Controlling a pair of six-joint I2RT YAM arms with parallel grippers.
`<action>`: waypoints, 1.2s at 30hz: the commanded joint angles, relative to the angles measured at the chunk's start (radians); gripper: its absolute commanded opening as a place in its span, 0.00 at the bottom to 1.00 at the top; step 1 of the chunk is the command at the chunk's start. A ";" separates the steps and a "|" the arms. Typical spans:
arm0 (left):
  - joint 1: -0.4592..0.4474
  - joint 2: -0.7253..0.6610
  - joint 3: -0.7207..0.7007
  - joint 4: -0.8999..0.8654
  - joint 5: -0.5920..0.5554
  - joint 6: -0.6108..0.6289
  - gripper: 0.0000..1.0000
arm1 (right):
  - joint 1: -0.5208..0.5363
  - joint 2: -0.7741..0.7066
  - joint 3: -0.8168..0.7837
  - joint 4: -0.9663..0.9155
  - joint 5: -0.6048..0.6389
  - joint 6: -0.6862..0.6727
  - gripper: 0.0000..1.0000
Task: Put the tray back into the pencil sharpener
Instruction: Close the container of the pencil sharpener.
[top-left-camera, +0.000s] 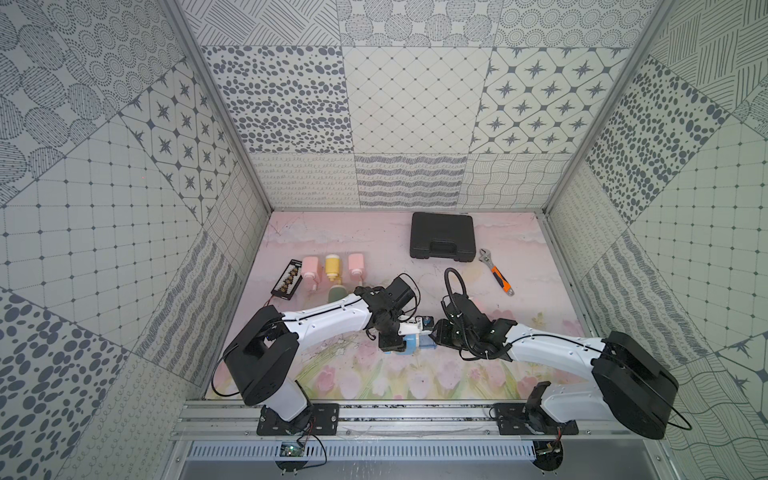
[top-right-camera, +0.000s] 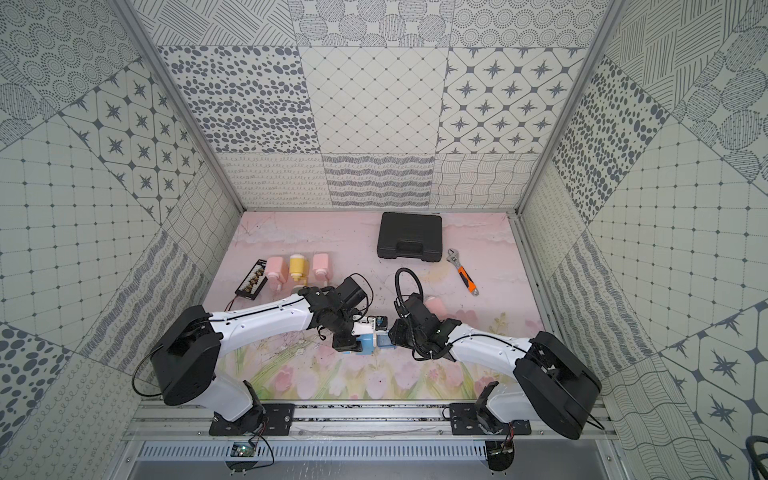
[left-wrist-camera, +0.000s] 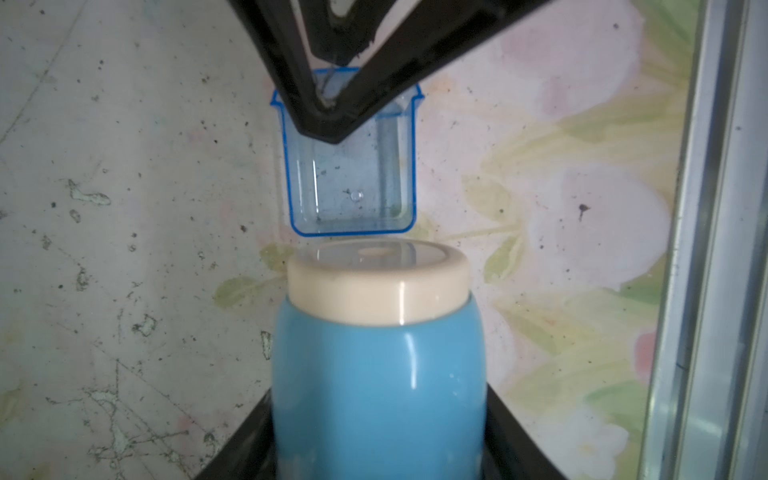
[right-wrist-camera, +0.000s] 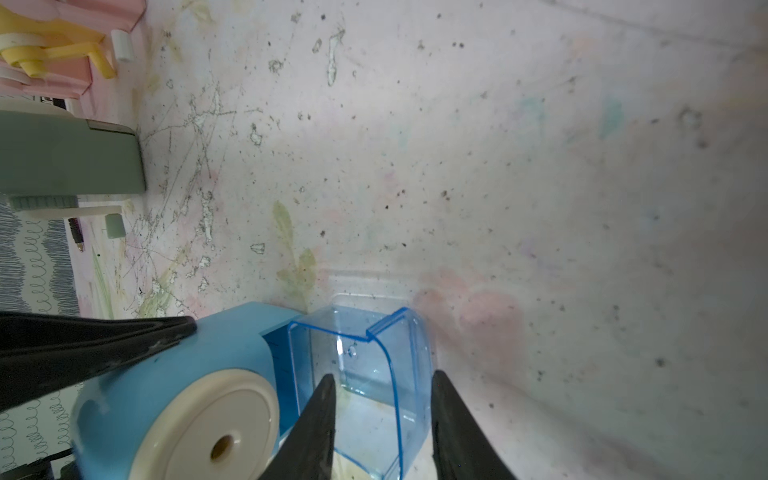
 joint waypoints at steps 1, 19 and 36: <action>-0.010 0.027 0.007 0.077 -0.049 -0.037 0.51 | -0.002 0.041 0.005 0.066 -0.039 -0.017 0.38; -0.015 0.051 0.001 0.131 -0.084 -0.018 0.50 | -0.002 0.128 0.044 0.151 -0.156 -0.068 0.33; -0.015 0.024 -0.037 0.193 -0.117 -0.007 0.52 | -0.002 0.098 0.061 -0.032 -0.070 -0.142 0.26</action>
